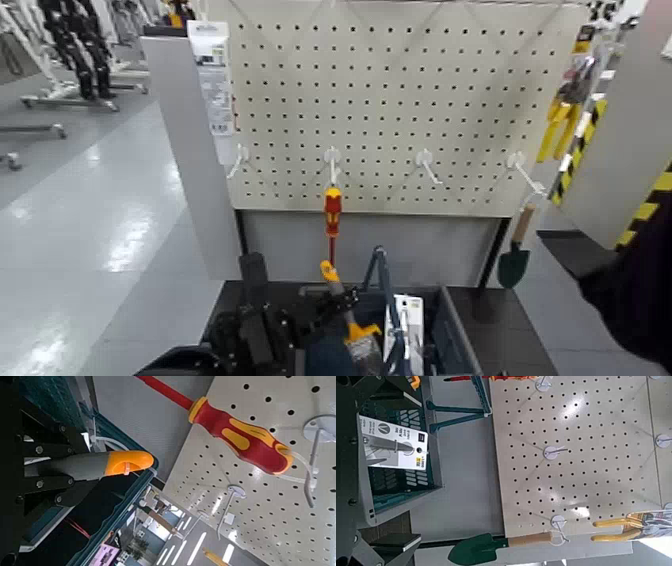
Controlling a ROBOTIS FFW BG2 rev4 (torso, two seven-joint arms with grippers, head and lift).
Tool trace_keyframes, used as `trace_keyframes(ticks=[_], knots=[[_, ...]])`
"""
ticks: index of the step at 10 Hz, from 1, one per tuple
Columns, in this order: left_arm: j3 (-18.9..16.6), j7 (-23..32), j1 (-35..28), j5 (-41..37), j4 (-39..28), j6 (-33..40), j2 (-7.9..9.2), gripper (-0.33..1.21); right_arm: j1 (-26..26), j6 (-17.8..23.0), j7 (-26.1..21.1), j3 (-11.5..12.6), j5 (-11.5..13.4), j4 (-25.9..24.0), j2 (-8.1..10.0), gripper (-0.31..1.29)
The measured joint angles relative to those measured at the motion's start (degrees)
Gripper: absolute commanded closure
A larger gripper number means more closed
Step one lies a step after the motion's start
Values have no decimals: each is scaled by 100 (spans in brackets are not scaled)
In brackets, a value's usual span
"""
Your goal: Put the yellow paint brush into the crate.
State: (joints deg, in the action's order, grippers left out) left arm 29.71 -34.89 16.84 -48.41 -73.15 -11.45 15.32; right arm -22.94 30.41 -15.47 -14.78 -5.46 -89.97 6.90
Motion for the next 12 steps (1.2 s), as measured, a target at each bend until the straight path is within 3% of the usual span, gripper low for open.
trace_keyframes(ticks=[2,4,5,8,12], knots=[[92,155,10,-206,18,-136,-3,97,0,0,0,-7,-15,6,-2,13],[103,230,7,-278,8,-220,-2,21,0,7,0,-7,-28,6,0,13],[81,251,-2,-282,-28,-231,3,9,0,9,0,-7,-34,6,-1,13],[-31,372,-43,-247,-154,-231,10,14,-2,9,0,-7,-47,6,-3,13],[-414,616,-179,442,-646,-294,52,14,-9,9,0,0,-51,-2,-4,13]])
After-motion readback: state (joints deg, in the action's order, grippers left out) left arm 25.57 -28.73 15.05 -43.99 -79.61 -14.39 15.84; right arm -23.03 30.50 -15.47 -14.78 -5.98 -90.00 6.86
